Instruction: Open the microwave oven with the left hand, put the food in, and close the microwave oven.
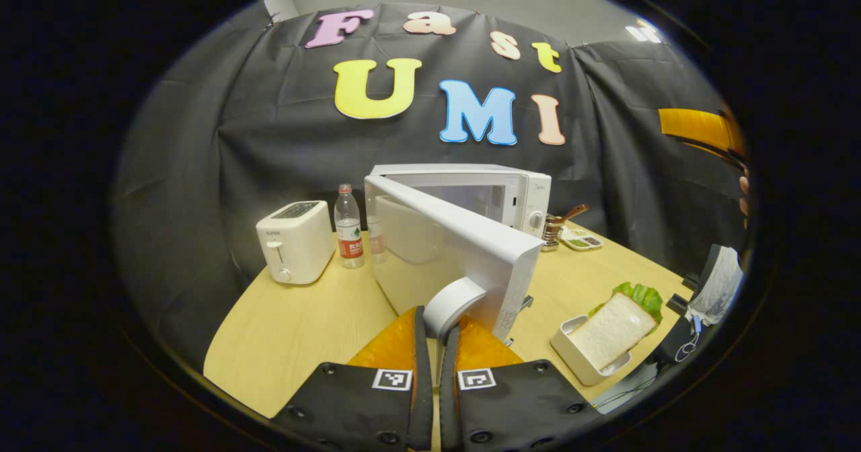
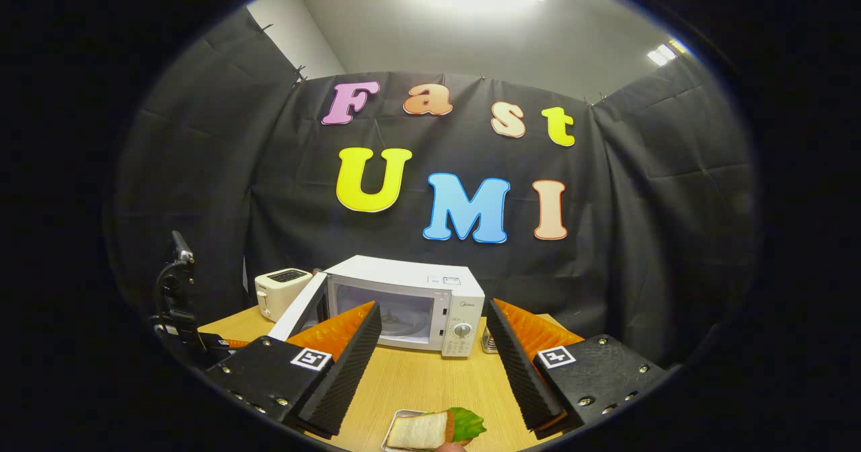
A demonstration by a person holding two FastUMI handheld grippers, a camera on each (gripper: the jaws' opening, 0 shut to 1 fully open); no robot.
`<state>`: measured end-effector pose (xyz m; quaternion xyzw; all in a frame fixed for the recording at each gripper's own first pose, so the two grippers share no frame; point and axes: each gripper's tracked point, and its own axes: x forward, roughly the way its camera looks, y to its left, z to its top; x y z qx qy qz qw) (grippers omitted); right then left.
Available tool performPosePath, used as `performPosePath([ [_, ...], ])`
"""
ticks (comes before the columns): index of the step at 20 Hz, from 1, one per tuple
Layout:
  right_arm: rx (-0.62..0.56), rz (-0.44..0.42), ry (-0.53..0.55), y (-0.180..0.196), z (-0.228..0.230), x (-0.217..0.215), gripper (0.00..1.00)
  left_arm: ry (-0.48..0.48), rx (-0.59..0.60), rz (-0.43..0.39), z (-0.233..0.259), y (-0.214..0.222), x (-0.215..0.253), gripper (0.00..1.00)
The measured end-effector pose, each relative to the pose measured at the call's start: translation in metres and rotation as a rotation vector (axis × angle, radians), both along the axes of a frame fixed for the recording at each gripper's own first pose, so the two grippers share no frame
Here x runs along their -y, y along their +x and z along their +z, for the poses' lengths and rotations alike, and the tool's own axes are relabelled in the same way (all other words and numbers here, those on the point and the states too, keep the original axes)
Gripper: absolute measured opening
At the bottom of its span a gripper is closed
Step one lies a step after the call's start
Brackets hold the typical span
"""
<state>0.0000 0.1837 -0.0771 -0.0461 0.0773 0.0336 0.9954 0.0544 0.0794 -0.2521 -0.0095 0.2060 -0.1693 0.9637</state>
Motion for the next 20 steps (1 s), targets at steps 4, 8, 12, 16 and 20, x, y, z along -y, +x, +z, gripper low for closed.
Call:
performPosePath([
  [4, -0.014, -0.014, -0.007, 0.008, -0.007, -0.009, 0.95, 0.011, -0.007, 0.008, -0.002, -0.002, -0.024, 0.12],
  [8, -0.019, -0.023, -0.015, 0.011, -0.006, -0.003, 0.95, 0.035, -0.008, 0.073, -0.003, -0.001, -0.054, 0.13],
  [12, -0.071, -0.003, 0.02, 0.013, -0.015, 0.014, 0.95, -0.042, -0.039, 0.209, -0.002, -0.008, -0.072, 0.25],
  [16, -0.161, 0.034, 0.039, 0.014, -0.038, 0.036, 0.95, -0.04, -0.006, 0.281, 0.013, -0.024, -0.082, 0.81],
  [20, -0.321, 0.073, 0.14, 0.012, -0.076, 0.053, 0.96, -0.016, 0.168, 0.356, 0.098, -0.03, -0.096, 1.0],
])
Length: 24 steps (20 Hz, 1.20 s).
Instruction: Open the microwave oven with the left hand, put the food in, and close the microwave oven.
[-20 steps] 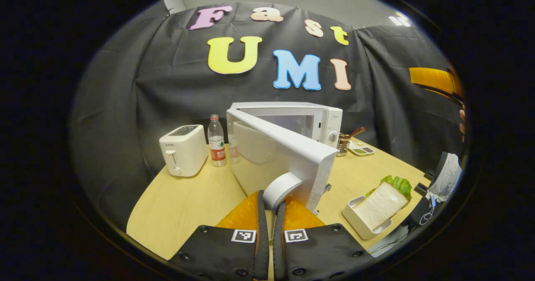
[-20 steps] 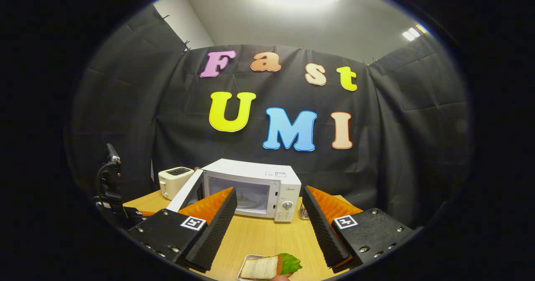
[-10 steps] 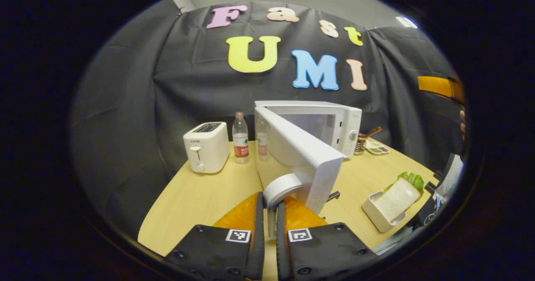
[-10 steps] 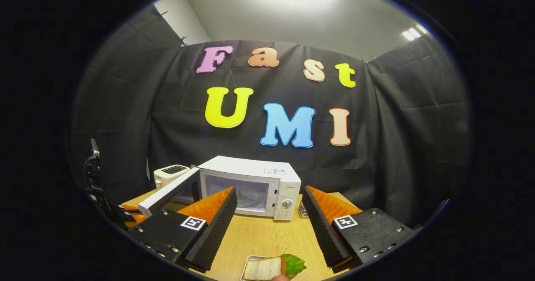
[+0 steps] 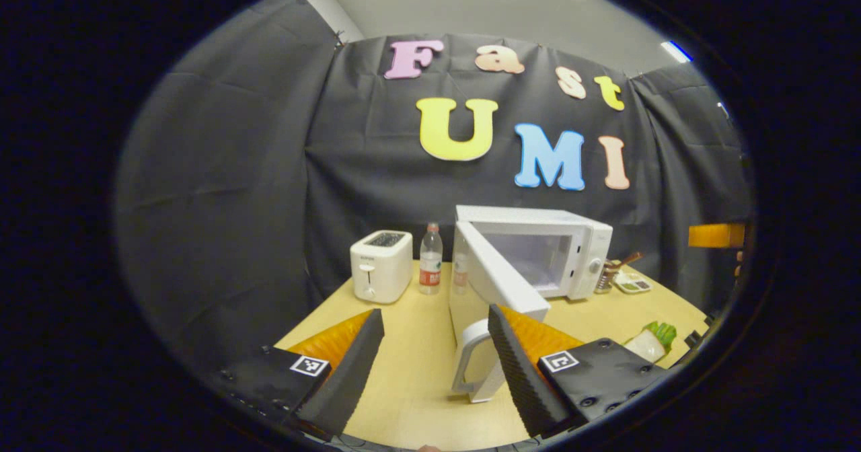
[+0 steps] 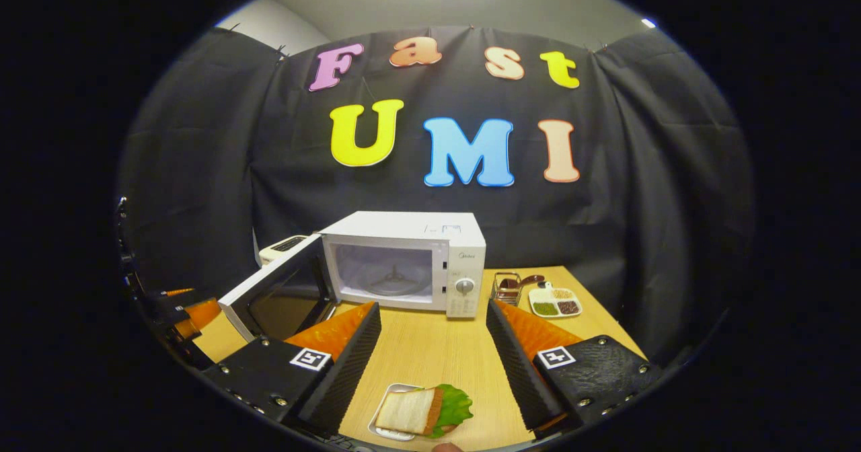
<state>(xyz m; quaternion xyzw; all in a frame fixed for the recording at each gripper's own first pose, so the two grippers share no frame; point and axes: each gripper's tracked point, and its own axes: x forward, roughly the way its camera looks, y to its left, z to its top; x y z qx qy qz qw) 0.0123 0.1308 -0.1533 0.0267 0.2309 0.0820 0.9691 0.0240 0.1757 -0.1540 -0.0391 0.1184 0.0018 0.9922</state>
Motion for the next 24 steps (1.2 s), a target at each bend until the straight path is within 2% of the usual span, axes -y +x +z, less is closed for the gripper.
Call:
performPosePath([
  [4, -0.159, -0.003, 0.141, -0.006, -0.035, 0.01, 0.96, 0.018, 0.148, 0.069, 0.078, -0.008, -0.005, 0.98],
  [8, -0.356, -0.018, 0.245, -0.015, -0.08, 0.019, 0.98, 0.028, 0.239, 0.117, 0.124, -0.023, -0.001, 1.0],
  [13, -0.568, 0.005, 0.3, -0.047, -0.134, 0.022, 0.99, 0.042, 0.243, 0.15, 0.129, -0.035, 0.01, 1.0],
  [15, -0.646, -0.001, 0.366, -0.058, -0.151, 0.019, 0.98, 0.056, 0.241, 0.156, 0.131, -0.042, 0.016, 1.0],
  [16, -0.683, -0.008, 0.409, -0.062, -0.158, 0.016, 0.99, 0.069, 0.238, 0.159, 0.131, -0.044, 0.02, 0.94],
  [17, -0.719, -0.015, 0.456, -0.065, -0.163, 0.014, 0.98, 0.082, 0.236, 0.162, 0.132, -0.046, 0.022, 1.0],
  [18, -0.755, -0.026, 0.5, -0.069, -0.168, 0.012, 0.99, 0.092, 0.236, 0.165, 0.134, -0.047, 0.024, 1.0],
  [19, -0.794, -0.037, 0.537, -0.071, -0.173, 0.01, 0.94, 0.099, 0.236, 0.17, 0.136, -0.05, 0.027, 1.0],
  [21, -0.855, -0.04, 0.589, -0.075, -0.18, 0.007, 0.93, 0.101, 0.241, 0.183, 0.14, -0.056, 0.031, 0.98],
  [23, -0.881, -0.029, 0.607, -0.078, -0.186, 0.004, 0.92, 0.099, 0.238, 0.198, 0.14, -0.061, 0.035, 1.0],
  [24, -0.891, -0.024, 0.613, -0.078, -0.19, 0.002, 0.88, 0.103, 0.236, 0.206, 0.14, -0.064, 0.037, 1.0],
])
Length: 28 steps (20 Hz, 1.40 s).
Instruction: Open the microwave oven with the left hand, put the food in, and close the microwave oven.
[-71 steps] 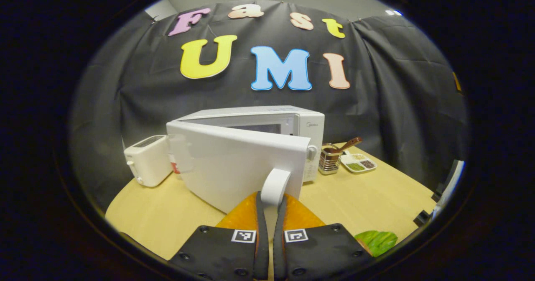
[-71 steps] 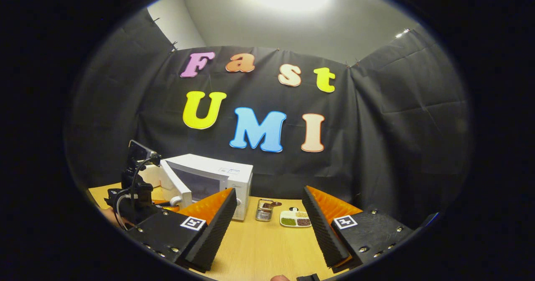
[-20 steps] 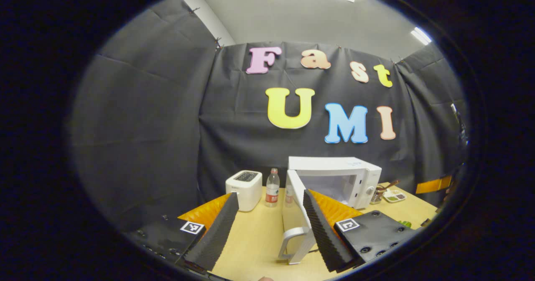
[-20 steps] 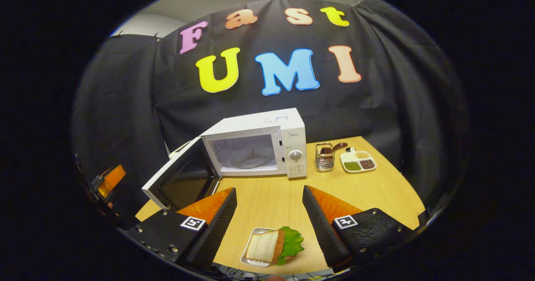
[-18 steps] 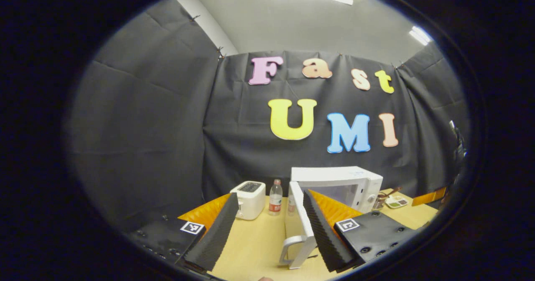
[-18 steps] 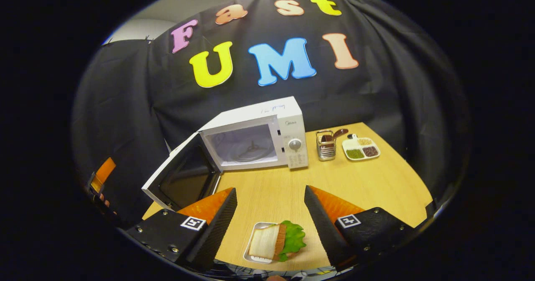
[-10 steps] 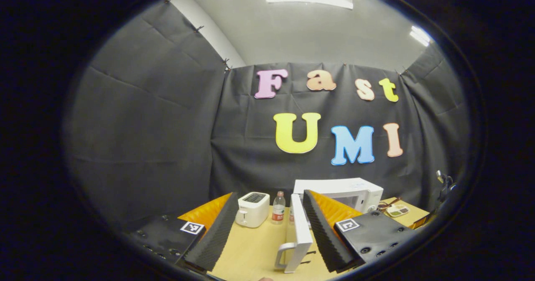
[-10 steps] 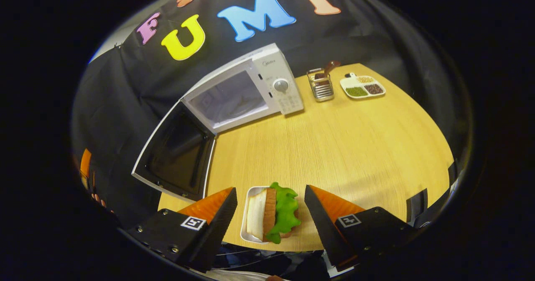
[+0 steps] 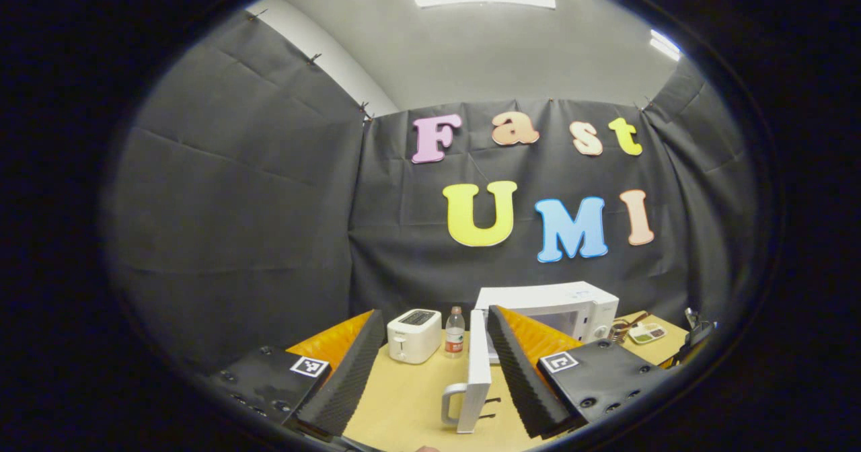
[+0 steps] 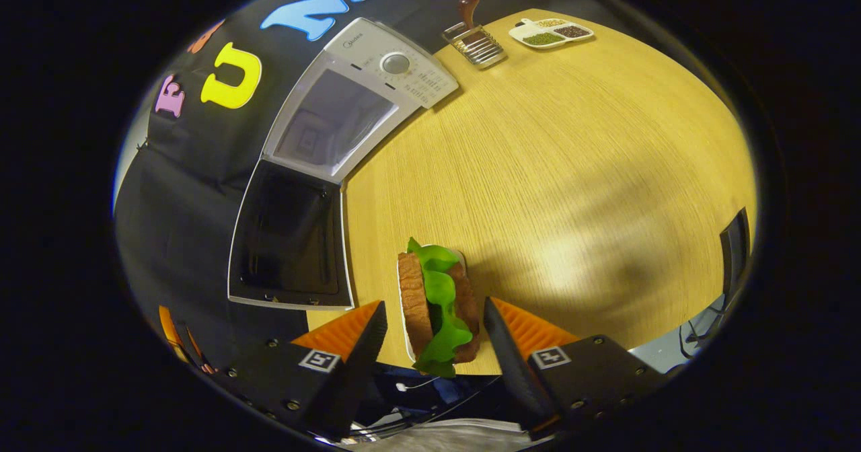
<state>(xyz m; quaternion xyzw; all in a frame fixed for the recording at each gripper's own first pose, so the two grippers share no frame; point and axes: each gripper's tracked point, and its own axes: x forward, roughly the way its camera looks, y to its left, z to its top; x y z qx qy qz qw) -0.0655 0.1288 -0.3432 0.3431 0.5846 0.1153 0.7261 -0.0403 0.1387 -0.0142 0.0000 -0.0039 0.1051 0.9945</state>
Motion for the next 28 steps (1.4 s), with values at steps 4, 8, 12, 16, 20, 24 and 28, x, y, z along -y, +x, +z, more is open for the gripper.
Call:
performPosePath([
  [4, -0.054, 0.014, 0.088, -0.005, 0.003, -0.005, 0.43, 0.002, -0.006, 0.021, -0.005, -0.012, 0.01, 1.0],
  [8, -0.035, 0.043, 0.095, -0.005, 0.014, -0.006, 0.4, -0.012, -0.01, 0.024, -0.01, -0.009, 0.015, 0.98],
  [12, 0.001, 0.042, 0.107, 0.005, 0.031, -0.009, 0.4, -0.004, 0.008, 0.007, -0.005, 0.009, 0.01, 1.0],
  [16, -0.005, 0.075, 0.066, 0.002, 0.025, -0.012, 0.23, -0.029, 0.016, -0.03, -0.011, 0.038, 0.005, 1.0],
  [20, -0.007, 0.082, 0.072, 0.0, 0.029, -0.012, 0.16, -0.056, 0.029, -0.05, -0.012, 0.054, -0.001, 1.0],
  [24, -0.001, -0.013, 0.154, 0.019, 0.051, -0.013, 0.16, -0.046, 0.028, -0.073, -0.013, 0.069, -0.004, 1.0],
  [28, 0.05, -0.05, 0.184, 0.042, 0.072, -0.022, 0.15, -0.045, 0.032, -0.103, -0.012, 0.085, -0.004, 1.0],
])
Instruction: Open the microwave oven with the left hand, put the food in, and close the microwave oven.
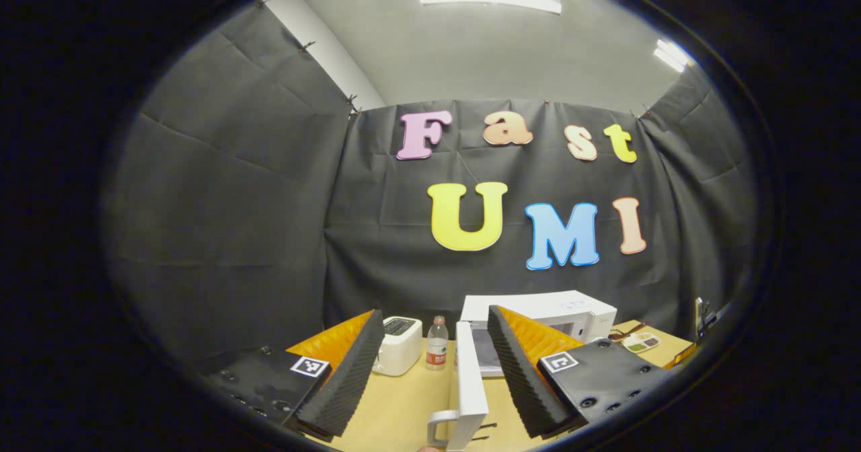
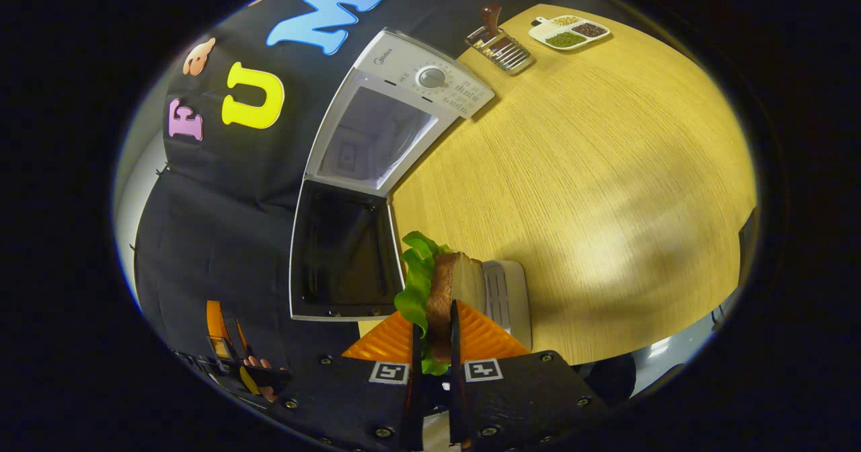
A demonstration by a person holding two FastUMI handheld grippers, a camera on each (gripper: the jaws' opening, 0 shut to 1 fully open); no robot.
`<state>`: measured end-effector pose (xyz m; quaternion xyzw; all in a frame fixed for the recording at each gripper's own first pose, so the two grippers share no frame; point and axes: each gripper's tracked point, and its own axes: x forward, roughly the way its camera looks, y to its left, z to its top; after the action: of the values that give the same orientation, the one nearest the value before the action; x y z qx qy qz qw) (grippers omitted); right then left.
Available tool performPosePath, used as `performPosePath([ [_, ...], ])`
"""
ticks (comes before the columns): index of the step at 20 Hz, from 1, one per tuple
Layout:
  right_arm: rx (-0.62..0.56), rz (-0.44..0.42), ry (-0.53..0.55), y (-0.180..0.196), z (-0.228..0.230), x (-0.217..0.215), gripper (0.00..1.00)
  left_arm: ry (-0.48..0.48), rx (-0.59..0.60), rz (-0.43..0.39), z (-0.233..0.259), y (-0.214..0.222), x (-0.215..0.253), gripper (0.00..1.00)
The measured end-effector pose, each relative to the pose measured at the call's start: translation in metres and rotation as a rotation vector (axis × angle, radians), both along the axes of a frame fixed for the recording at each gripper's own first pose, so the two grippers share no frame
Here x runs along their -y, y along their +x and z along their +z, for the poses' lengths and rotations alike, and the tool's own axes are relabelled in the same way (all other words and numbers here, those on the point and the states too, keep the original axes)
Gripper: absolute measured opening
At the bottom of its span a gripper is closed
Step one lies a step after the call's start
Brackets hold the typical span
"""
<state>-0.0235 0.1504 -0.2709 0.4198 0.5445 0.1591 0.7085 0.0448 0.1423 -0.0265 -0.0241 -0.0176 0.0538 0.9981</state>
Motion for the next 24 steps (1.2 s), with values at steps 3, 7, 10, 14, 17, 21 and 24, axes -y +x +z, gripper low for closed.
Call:
performPosePath([
  [3, 0.044, -0.049, 0.032, 0.024, 0.017, -0.014, 0.16, 0.005, 0.004, -0.019, 0.001, 0.014, -0.003, 1.0],
  [7, 0.104, -0.103, 0.053, 0.058, 0.03, -0.035, 0.16, 0.015, 0.001, -0.031, 0.001, 0.025, -0.017, 1.0],
  [10, 0.142, -0.136, 0.064, 0.085, 0.031, -0.054, 0.15, 0.013, -0.007, -0.027, -0.002, 0.032, -0.032, 1.0],
  [14, 0.201, -0.18, 0.068, 0.125, 0.027, -0.076, 0.16, 0.031, -0.024, -0.017, -0.009, 0.04, -0.054, 1.0],
  [17, 0.256, -0.221, 0.065, 0.155, 0.024, -0.092, 0.16, 0.044, -0.036, 0.0, -0.01, 0.043, -0.072, 1.0],
  [21, 0.315, -0.293, 0.054, 0.199, 0.01, -0.107, 0.15, 0.056, -0.042, 0.018, -0.01, 0.048, -0.094, 1.0],
  [24, 0.364, -0.346, 0.051, 0.227, -0.002, -0.119, 0.16, 0.073, -0.068, 0.027, -0.016, 0.051, -0.109, 1.0],
])
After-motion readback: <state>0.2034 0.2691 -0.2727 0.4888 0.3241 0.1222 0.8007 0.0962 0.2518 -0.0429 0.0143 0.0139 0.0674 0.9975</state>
